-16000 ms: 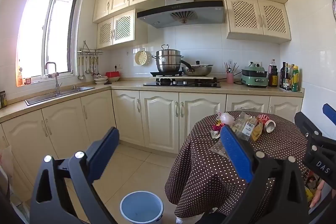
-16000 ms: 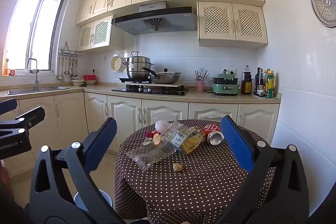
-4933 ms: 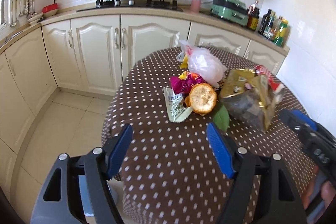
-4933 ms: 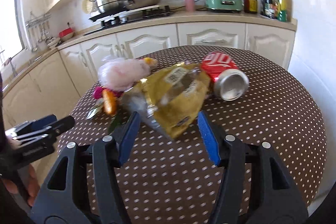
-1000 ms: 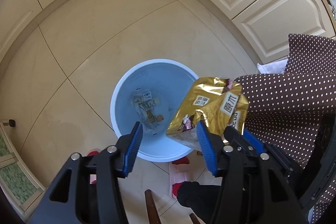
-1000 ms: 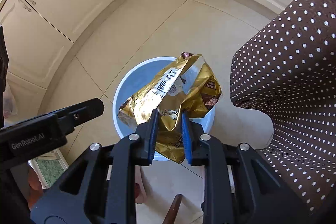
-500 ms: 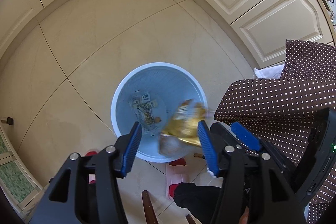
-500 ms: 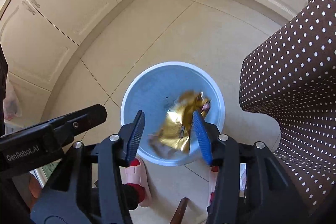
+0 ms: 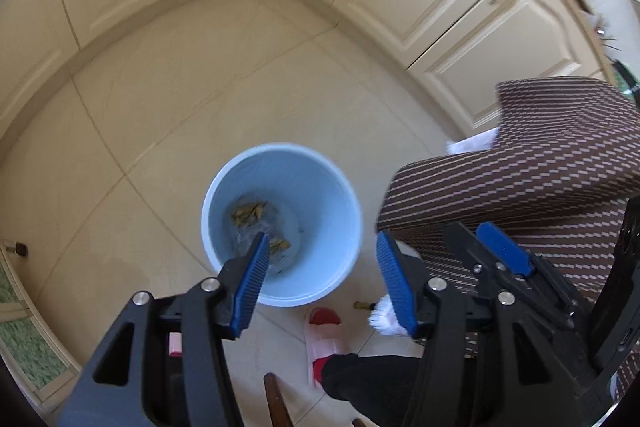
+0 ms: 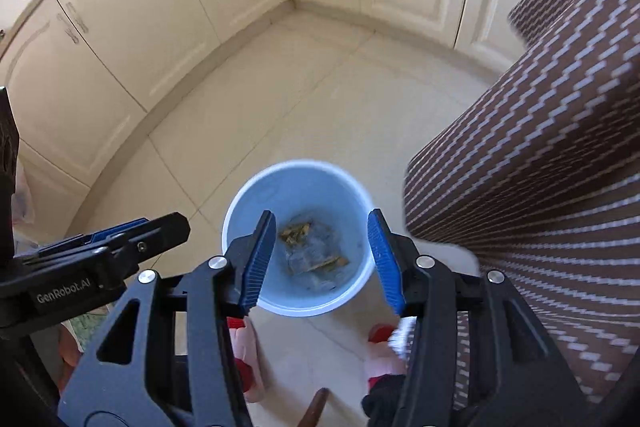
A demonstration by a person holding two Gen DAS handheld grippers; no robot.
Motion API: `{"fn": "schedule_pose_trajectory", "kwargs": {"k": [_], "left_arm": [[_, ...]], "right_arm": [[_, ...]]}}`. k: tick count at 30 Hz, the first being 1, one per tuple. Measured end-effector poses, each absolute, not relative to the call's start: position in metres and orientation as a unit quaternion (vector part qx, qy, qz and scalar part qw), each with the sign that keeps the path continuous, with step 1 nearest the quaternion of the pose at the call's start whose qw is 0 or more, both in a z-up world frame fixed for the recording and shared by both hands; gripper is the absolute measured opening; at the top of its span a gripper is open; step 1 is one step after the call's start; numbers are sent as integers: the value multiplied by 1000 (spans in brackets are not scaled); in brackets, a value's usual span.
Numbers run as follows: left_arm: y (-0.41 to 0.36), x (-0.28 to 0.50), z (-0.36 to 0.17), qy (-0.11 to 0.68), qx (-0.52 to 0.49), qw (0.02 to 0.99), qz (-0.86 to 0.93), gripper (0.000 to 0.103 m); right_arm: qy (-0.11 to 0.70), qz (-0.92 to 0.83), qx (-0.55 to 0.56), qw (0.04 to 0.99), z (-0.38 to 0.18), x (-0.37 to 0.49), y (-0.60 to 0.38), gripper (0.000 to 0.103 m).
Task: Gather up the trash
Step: 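Grasp the pink wrapper with the left gripper while the right gripper grasps the orange peel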
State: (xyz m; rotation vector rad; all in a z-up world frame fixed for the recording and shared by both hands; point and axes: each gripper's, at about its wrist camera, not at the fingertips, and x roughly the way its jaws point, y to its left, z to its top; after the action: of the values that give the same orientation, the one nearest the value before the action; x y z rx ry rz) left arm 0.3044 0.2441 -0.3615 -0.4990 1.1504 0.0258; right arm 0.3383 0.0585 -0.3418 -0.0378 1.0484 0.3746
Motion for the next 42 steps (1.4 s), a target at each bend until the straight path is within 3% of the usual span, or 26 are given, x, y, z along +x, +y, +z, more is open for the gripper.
{"fn": "schedule_pose_trajectory", "kwargs": {"k": [11, 16, 27, 36, 38, 42], "left_arm": [[147, 263, -184, 392, -159, 905, -56, 56], [75, 261, -135, 359, -115, 919, -116, 60], [-50, 297, -108, 352, -41, 920, -165, 68], [-65, 348, -129, 376, -35, 914, -147, 70], [-69, 356, -134, 378, -33, 913, -151, 70], [-82, 370, -141, 380, -28, 911, -161, 70]], "right_arm": [[339, 159, -16, 927, -175, 268, -34, 49], [283, 127, 0, 951, -121, 231, -106, 52], [308, 62, 58, 948, -113, 253, -238, 52], [357, 59, 39, 932, -125, 325, -244, 52], [363, 54, 32, 930, -131, 331, -241, 26], [371, 66, 46, 925, -140, 334, -246, 17]]}}
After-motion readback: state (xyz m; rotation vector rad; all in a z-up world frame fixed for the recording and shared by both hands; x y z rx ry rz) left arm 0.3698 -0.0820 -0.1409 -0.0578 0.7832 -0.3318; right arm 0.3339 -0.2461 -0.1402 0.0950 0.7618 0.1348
